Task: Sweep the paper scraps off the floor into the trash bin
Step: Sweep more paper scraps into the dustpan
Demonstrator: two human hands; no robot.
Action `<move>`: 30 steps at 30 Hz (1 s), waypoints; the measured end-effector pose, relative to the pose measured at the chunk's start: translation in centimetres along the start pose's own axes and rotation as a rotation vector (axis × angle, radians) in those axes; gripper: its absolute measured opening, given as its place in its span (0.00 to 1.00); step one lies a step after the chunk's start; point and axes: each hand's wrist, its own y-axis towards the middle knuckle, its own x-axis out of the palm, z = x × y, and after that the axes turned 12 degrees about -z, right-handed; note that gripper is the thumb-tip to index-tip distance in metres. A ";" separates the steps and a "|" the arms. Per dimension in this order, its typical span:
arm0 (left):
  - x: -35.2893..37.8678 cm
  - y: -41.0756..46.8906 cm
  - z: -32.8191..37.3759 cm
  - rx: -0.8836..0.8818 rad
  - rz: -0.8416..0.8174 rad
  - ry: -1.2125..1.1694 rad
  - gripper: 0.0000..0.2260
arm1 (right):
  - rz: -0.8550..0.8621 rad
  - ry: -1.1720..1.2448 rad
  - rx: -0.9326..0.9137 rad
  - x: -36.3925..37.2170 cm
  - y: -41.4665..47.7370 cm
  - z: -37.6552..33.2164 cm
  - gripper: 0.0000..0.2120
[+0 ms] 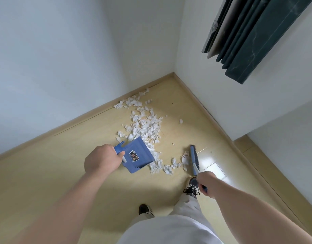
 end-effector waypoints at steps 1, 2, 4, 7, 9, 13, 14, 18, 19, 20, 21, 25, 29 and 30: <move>0.3 0.0 -0.8 0.004 -0.004 0.000 0.18 | -0.009 0.013 0.040 1.6 -0.1 0.3 0.06; 0.4 -0.1 -1.4 0.008 -0.002 0.000 0.17 | -0.019 0.062 0.074 2.9 0.1 0.5 0.08; 0.6 0.0 -2.5 0.024 0.003 0.013 0.17 | -0.044 0.113 0.105 5.0 -0.4 0.4 0.07; 0.6 0.0 -3.6 0.040 -0.014 0.031 0.16 | -0.110 0.093 0.080 6.6 -2.1 0.6 0.05; 0.5 -0.1 -3.9 0.040 -0.017 0.031 0.16 | -0.128 0.150 0.056 7.0 -3.2 0.5 0.05; -0.4 0.3 -4.3 0.035 -0.030 0.003 0.16 | -0.110 0.241 0.016 6.7 -4.6 0.1 0.04; -0.7 0.3 -4.2 0.036 -0.030 -0.007 0.15 | -0.093 0.236 0.007 6.2 -4.9 0.2 0.04; -1.0 0.2 -3.6 0.035 -0.025 -0.011 0.14 | -0.003 0.193 -0.032 3.4 -5.5 1.6 0.04; -0.7 0.1 -3.4 0.037 -0.026 0.000 0.14 | 0.018 0.188 -0.032 2.6 -5.5 2.3 0.03; -0.4 -0.1 -3.3 0.038 -0.028 0.010 0.14 | 0.036 0.201 -0.029 1.7 -5.3 3.1 0.03; -0.2 -0.2 -3.2 0.038 -0.031 0.019 0.15 | 0.059 0.220 -0.024 1.0 -5.0 3.8 0.03; 1.0 -0.8 -2.8 0.045 -0.043 0.045 0.16 | 0.126 0.262 -0.010 -0.1 -3.1 6.5 0.04; 2.0 -1.3 -2.5 0.054 -0.050 0.072 0.16 | 0.107 0.272 0.007 1.1 -1.5 8.8 0.09; 2.1 -1.4 -2.4 0.058 -0.049 0.086 0.16 | 0.070 0.251 -0.022 1.8 -1.2 9.0 0.08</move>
